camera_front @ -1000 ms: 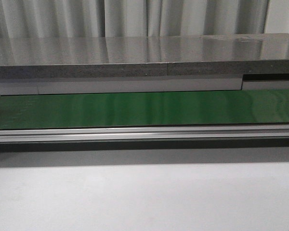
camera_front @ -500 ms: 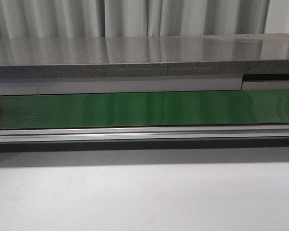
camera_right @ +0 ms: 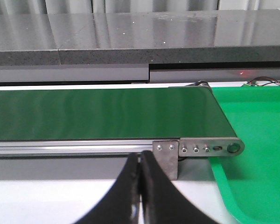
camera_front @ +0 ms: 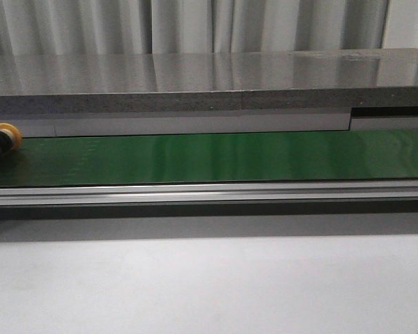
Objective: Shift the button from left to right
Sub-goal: 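Lift the button and set it on the conveyor belt with left gripper, then open the left gripper and raise it back to its start pose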
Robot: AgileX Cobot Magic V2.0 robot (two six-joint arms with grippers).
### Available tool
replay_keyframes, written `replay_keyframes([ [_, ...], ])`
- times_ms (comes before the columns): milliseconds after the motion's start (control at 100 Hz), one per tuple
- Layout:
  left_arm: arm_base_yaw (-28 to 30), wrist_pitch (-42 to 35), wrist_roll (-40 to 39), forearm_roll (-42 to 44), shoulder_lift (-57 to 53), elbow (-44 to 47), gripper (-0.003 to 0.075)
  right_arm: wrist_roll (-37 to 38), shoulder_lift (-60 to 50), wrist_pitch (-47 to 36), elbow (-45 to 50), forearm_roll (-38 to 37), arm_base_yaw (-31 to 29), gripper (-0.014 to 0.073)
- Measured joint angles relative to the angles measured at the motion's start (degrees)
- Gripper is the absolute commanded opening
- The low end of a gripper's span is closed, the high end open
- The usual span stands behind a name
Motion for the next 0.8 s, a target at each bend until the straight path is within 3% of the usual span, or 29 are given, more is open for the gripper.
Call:
replay_keyframes([
  [800,-1.54,-31.76,0.0,-0.47,-50.73,43.48,0.0621,0.0,0.0,0.0,0.0,0.0,0.0,-0.0068],
])
